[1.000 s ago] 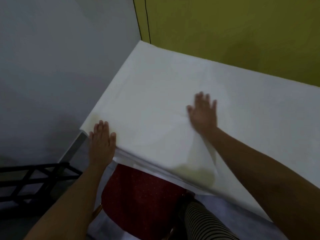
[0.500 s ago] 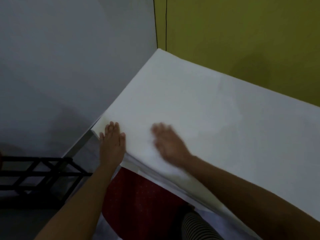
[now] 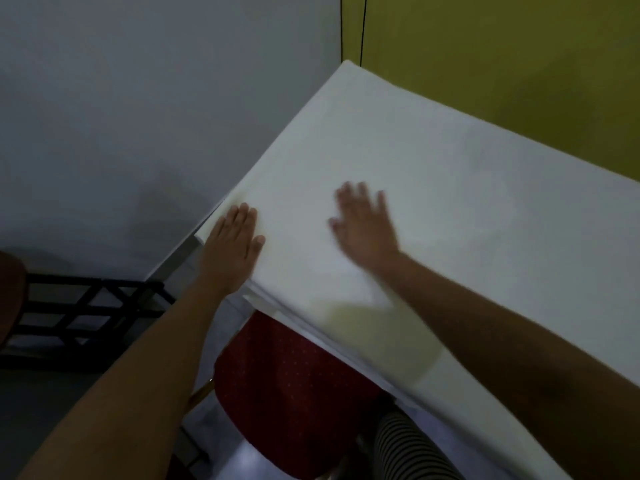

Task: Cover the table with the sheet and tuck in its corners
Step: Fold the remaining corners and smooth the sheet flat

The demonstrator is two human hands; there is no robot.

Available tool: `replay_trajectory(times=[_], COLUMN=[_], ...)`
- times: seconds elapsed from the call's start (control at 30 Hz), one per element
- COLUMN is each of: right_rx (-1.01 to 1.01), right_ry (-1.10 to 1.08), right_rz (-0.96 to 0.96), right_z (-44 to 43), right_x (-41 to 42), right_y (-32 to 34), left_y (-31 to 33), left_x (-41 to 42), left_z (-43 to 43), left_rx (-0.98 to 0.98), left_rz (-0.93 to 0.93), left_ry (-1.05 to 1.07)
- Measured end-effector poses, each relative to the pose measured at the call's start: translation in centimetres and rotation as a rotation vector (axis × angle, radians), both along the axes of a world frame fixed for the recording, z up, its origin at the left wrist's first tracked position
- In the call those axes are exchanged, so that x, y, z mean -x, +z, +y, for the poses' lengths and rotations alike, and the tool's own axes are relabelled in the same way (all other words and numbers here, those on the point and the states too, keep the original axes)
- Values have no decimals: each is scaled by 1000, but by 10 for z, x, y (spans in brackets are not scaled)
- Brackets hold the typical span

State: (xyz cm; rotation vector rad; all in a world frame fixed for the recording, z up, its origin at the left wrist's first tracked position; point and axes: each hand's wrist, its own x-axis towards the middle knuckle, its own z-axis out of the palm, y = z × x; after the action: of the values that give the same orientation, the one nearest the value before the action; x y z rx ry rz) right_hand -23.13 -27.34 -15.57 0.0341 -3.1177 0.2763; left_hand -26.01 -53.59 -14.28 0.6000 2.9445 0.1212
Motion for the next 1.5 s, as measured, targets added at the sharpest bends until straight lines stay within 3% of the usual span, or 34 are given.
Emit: replay_trajectory(times=[0.17, 0.27, 0.33, 0.4, 0.5, 0.6, 0.8, 1.13, 1.3, 1.4, 1.5], right_rx=[4, 85, 213, 258, 268, 163, 104, 55, 64, 103, 109], right_ry=[452, 593, 479, 163, -431, -774, -745, -1074, -1284, -1317, -1172], right_rz=[-11, -17, -9, 100, 128, 9, -82, -103, -130, -133, -120], right_z=[-76, -88, -78, -46, 36, 112, 175, 259, 275, 291, 316], right_x=[-80, -129, -153, -168, -198, -244, -327, -494, -588, -597, -587], right_y=[-3, 1, 7, 14, 22, 21, 12, 8, 9, 14, 18], left_y=[8, 16, 24, 28, 23, 12, 3, -4, 5, 7, 3], left_x=[3, 4, -2, -18, -71, -148, -275, -301, -339, -396, -451], left_z=[-1, 11, 27, 53, 114, 189, 315, 331, 355, 391, 434], left_rx=[67, 137, 174, 132, -8, -133, -71, -73, -35, -66, -88], left_rz=[-56, -96, -114, -84, -32, -84, -147, -22, -48, -43, -99], left_ry=[-16, 30, 113, 146, -45, -292, -584, -504, -317, -538, -687])
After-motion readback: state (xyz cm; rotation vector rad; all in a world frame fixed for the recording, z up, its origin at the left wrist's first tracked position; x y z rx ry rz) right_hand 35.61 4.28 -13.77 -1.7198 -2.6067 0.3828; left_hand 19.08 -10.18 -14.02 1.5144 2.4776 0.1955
